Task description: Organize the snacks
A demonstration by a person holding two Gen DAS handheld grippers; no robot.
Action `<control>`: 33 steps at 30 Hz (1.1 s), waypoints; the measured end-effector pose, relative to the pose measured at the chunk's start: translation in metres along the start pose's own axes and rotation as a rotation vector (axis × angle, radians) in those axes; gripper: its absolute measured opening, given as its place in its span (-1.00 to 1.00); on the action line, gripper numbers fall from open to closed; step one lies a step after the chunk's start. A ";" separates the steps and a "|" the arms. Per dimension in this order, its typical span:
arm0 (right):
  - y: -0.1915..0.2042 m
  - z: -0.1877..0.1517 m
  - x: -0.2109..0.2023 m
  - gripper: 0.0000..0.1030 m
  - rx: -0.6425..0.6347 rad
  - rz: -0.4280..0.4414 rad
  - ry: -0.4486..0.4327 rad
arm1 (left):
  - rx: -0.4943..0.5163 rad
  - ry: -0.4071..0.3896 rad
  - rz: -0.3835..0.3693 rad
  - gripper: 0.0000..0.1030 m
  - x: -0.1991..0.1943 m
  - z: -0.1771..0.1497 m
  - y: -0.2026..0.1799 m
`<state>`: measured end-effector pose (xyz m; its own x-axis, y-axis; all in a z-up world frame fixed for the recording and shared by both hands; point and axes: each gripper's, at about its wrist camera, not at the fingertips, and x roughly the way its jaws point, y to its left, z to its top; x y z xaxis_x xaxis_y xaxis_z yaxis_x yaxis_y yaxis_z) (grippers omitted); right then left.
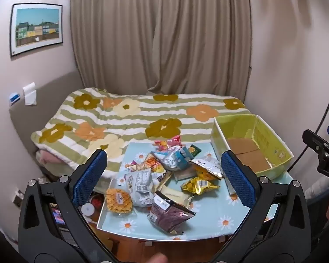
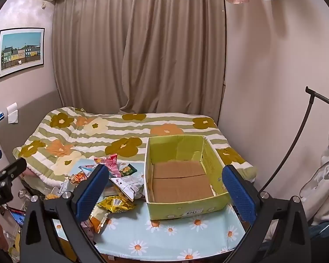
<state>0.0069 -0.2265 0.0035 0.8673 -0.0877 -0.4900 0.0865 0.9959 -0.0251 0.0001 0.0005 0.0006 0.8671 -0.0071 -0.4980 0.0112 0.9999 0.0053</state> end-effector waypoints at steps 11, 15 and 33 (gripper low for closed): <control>0.010 -0.004 0.000 0.99 -0.009 -0.031 0.030 | 0.031 -0.028 0.003 1.00 -0.006 -0.002 -0.005; 0.007 -0.008 0.002 0.99 0.015 -0.006 0.039 | 0.038 -0.036 0.011 1.00 -0.007 -0.002 -0.007; 0.005 -0.006 0.004 0.99 0.025 -0.011 0.044 | 0.023 -0.006 -0.007 1.00 0.000 -0.003 0.000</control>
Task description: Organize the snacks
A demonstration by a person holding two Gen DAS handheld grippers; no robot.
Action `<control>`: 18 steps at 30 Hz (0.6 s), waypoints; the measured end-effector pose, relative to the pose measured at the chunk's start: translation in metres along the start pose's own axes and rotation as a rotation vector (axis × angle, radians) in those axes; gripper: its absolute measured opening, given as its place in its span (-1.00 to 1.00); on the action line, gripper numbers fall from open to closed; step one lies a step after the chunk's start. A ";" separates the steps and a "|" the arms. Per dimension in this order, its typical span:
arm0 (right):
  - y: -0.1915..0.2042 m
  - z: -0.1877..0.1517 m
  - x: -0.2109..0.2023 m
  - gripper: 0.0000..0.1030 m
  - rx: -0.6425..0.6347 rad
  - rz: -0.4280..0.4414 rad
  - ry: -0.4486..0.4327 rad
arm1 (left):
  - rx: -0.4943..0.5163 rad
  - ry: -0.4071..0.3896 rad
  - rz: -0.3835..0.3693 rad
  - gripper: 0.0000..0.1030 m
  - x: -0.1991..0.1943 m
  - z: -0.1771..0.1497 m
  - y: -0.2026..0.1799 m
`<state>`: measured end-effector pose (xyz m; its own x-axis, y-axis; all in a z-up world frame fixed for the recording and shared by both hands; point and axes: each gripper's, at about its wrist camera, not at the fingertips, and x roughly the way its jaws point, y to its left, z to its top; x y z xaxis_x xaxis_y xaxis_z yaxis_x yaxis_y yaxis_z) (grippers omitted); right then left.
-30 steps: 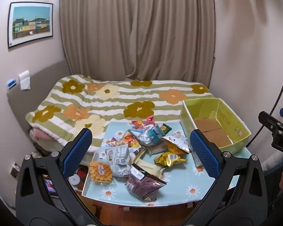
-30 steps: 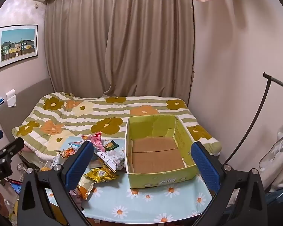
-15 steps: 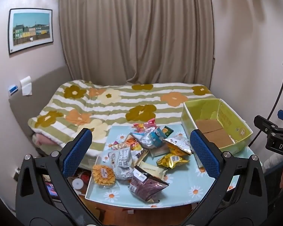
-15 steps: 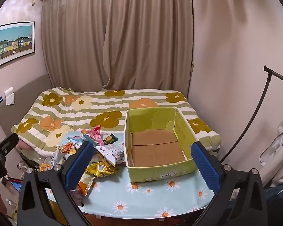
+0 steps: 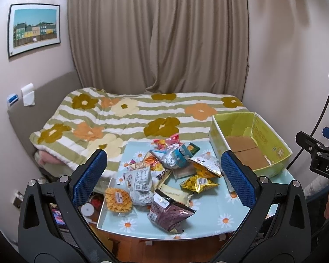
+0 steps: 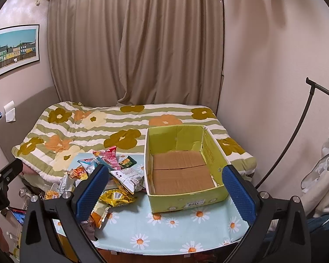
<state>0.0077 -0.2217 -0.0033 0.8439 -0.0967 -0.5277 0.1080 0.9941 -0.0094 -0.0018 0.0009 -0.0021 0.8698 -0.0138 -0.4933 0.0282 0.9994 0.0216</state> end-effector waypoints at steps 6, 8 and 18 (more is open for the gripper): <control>0.001 0.002 0.000 0.99 0.000 0.001 0.000 | -0.001 0.006 -0.003 1.00 0.003 -0.004 -0.001; 0.003 0.003 0.002 0.99 -0.001 0.002 0.003 | -0.001 0.007 -0.003 1.00 0.003 -0.004 -0.001; 0.005 0.003 0.000 0.99 0.000 0.002 0.003 | -0.002 0.014 -0.004 1.00 0.004 -0.006 0.000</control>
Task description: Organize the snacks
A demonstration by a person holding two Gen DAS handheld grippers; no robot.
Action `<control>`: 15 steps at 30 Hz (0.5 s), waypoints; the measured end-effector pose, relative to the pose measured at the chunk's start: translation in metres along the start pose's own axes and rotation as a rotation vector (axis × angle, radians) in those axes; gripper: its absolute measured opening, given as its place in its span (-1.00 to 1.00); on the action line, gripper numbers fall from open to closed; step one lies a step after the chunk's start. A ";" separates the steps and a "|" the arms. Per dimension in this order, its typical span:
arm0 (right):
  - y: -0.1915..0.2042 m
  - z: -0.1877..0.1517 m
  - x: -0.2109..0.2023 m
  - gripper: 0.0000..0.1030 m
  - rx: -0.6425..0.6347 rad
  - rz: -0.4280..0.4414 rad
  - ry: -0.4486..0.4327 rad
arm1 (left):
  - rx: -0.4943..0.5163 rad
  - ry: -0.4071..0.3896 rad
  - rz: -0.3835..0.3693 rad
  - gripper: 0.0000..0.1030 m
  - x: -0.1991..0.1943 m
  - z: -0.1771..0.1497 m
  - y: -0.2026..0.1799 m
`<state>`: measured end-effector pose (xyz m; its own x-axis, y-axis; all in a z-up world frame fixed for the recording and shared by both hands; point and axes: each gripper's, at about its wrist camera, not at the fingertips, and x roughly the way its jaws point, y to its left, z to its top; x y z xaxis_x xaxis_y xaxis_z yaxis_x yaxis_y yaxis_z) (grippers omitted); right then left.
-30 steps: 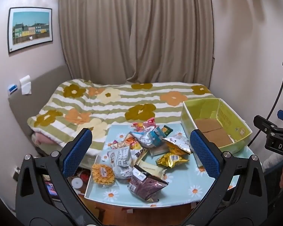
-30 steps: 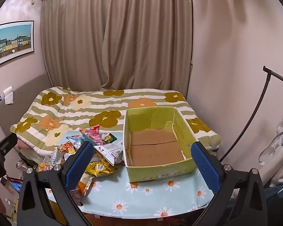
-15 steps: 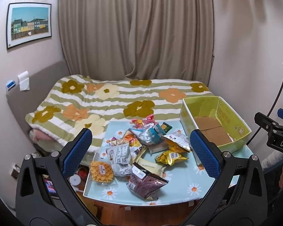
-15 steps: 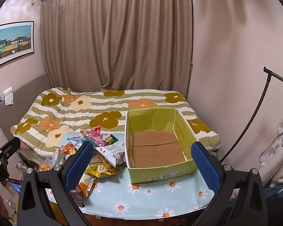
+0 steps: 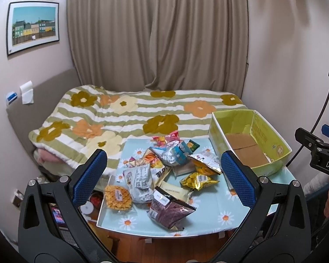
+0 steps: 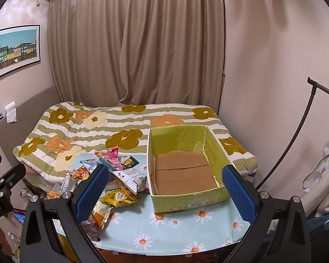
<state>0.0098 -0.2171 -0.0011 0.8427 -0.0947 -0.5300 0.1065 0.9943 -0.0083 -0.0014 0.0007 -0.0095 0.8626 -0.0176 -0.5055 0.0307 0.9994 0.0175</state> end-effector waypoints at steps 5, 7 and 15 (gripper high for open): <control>0.001 -0.001 0.000 0.99 -0.002 0.003 0.000 | -0.001 0.001 -0.002 1.00 0.000 0.000 0.000; 0.001 0.000 0.000 0.99 0.000 0.004 0.000 | -0.001 0.003 -0.004 1.00 0.000 -0.001 -0.001; 0.003 -0.002 -0.002 0.99 0.000 0.011 0.001 | -0.001 0.009 -0.002 1.00 -0.003 -0.004 -0.002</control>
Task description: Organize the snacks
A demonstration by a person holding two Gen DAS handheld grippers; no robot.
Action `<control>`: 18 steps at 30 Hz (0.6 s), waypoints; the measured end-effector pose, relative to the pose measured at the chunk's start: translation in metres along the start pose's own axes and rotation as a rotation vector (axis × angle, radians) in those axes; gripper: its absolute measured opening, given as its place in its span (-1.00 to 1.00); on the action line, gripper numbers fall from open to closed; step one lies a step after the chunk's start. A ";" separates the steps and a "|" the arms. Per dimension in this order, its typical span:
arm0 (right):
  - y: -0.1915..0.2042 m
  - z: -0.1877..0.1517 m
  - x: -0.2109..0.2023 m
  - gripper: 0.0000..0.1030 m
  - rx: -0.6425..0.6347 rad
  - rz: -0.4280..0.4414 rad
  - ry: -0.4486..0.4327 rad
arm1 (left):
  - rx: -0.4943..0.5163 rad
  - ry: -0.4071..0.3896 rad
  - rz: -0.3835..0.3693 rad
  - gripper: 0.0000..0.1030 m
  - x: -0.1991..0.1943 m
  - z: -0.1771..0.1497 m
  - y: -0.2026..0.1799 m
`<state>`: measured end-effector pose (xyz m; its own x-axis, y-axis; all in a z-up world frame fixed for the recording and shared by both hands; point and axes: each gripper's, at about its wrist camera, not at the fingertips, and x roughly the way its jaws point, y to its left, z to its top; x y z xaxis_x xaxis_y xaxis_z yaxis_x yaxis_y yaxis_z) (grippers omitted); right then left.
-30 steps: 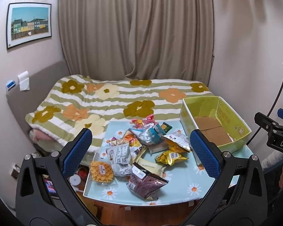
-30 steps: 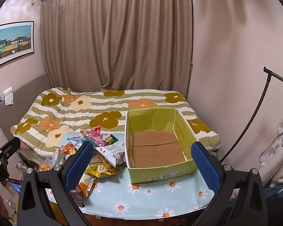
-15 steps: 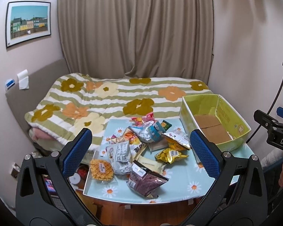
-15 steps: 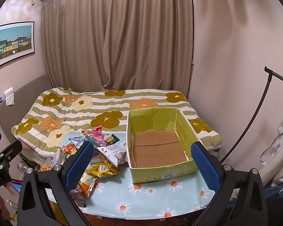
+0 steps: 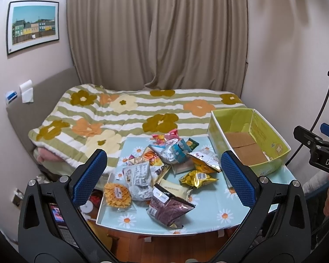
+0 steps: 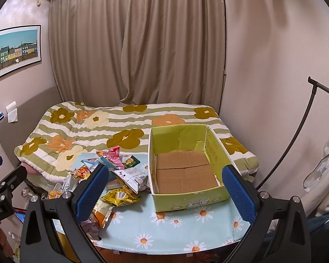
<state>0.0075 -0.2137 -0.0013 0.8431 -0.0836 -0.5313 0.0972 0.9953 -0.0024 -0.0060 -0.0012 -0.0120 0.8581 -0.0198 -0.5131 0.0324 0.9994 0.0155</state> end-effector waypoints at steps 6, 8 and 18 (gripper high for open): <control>0.001 0.001 0.000 0.99 0.001 0.001 0.001 | -0.001 0.001 0.000 1.00 -0.002 0.000 0.000; 0.001 0.001 0.000 0.99 0.001 -0.001 0.002 | -0.001 0.004 0.000 1.00 -0.003 0.000 0.000; 0.007 -0.003 -0.006 0.99 -0.002 0.014 0.005 | -0.013 0.003 0.009 1.00 -0.006 -0.003 0.000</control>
<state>0.0015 -0.2064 -0.0009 0.8417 -0.0693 -0.5354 0.0842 0.9964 0.0033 -0.0130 -0.0013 -0.0117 0.8565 -0.0112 -0.5160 0.0184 0.9998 0.0088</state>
